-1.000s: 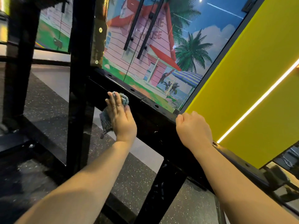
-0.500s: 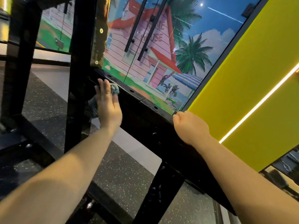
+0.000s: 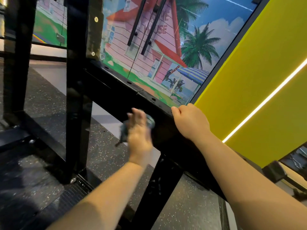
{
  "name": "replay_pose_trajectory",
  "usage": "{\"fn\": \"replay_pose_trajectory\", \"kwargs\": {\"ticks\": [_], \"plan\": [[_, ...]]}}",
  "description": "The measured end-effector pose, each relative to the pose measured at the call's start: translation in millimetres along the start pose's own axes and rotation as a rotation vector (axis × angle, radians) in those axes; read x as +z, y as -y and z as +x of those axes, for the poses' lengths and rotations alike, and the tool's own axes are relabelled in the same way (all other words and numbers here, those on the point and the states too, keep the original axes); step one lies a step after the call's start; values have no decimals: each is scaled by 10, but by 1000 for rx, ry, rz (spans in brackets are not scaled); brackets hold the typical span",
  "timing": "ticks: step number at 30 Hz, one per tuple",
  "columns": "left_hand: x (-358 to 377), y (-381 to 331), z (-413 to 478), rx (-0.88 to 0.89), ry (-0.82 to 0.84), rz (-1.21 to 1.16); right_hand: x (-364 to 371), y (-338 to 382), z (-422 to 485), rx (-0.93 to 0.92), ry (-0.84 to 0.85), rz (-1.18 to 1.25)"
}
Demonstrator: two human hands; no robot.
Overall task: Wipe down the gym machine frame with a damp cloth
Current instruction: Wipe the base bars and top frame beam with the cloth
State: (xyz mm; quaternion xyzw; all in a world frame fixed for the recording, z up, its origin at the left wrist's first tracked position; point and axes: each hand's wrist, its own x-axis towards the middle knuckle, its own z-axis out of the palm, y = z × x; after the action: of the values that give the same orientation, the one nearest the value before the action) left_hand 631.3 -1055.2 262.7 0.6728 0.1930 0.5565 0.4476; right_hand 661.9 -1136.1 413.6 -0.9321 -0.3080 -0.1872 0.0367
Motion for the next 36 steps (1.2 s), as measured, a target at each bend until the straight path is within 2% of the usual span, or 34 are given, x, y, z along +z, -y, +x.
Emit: {"fn": "replay_pose_trajectory", "kwargs": {"ticks": [1, 2, 3, 6, 8, 9, 10, 11, 13, 14, 15, 18, 20, 22, 24, 26, 28, 32, 34, 36], "plan": [[-14, -11, 163, -177, -67, -21, 5, -20, 1, -4, -1, 3], [-12, -58, 235, -247, -128, -26, 19, -24, 10, -8, -4, 7], [21, -134, 179, -204, -153, -22, 33, -26, 8, -7, -9, 9], [273, -209, -453, 224, -5, 63, 54, -30, 33, -13, -35, 0], [265, -131, -668, 357, 90, 115, 49, -41, 17, -29, -31, -20], [228, -82, -578, 383, 83, 135, 32, -55, 3, -30, -22, -16], [176, -53, -417, 345, 51, 164, 20, -63, -12, -30, -14, -4], [114, -54, -222, 223, 6, 166, 14, -68, -29, -39, -11, 7], [34, -135, 177, -133, -127, 78, 11, -75, -39, -60, -17, 18], [49, -213, 227, -218, -164, 46, 17, -84, -33, -66, -15, 25], [94, -283, 141, -207, -168, 35, 22, -87, -25, -69, -14, 30], [319, -333, -545, 160, -17, 82, 9, -70, -15, -79, -19, 25], [286, -226, -647, 287, 77, 114, -37, -77, -27, -121, 10, 46], [170, -175, -375, 199, 39, 165, -123, -183, -87, -176, 84, 111], [40, -201, 22, -99, -57, 152, -256, -372, -204, -192, 188, 187], [13, -259, 194, -257, -127, 106, -350, -595, -328, -152, 267, 201], [106, -343, -31, -205, -133, 120, -344, -744, -402, -93, 275, 123], [219, -331, -764, 105, 94, 201, -237, -759, -432, -72, 240, 23], [144, -297, -518, 58, 74, 198, -223, -765, -445, -82, 193, 39], [69, -361, -124, -148, -25, 158, -221, -782, -458, -95, 162, 62]]}}
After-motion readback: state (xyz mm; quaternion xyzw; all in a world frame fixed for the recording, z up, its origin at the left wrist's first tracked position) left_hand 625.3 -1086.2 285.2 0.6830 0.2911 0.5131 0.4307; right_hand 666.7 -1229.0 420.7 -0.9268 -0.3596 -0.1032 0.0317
